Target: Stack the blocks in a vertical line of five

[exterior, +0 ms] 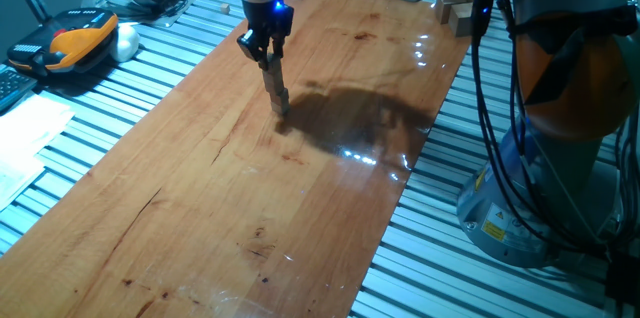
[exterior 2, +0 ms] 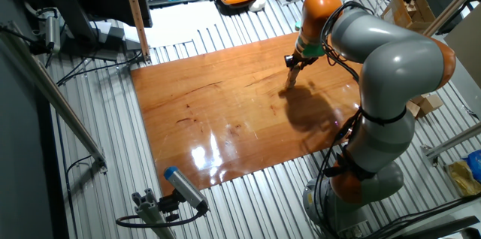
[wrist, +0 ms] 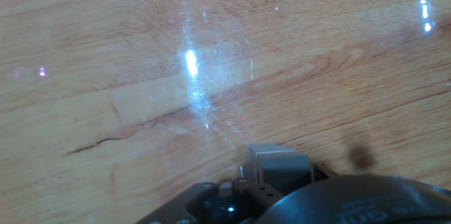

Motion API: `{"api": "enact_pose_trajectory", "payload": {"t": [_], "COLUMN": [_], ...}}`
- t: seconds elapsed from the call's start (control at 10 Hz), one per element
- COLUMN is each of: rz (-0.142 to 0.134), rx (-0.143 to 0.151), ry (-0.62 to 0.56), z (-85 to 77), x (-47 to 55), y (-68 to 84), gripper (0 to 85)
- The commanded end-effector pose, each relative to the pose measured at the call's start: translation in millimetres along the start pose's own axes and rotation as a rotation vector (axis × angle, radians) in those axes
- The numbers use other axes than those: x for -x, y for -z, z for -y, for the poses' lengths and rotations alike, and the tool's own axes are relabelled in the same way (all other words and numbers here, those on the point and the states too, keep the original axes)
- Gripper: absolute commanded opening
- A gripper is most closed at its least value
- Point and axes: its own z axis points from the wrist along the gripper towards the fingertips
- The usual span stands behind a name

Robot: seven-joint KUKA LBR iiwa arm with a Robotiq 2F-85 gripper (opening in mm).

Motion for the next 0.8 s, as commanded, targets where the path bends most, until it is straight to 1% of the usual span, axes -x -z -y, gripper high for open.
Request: {"api": "enact_pose_trajectory", "payload": {"t": [0.0, 0.2, 0.3, 0.4, 0.6, 0.7], "rz": [0.001, 0.003, 0.005, 0.009, 0.007, 0.006], "rx": [0.0, 0.0, -0.005, -0.01, -0.005, -0.006], "ry": [-0.002, -0.005, -0.01, -0.013, -0.008, 0.0], "z": [0.2, 1.3, -0.1, -1.8, -2.9, -4.5], "x": [-0.2, 0.4, 1.0, 1.2, 1.6, 2.6], "y": [0.2, 5.1, 8.3, 11.3, 19.6, 23.9], "gripper": [34.0, 34.0, 34.0, 51.0, 51.0, 34.0]}}
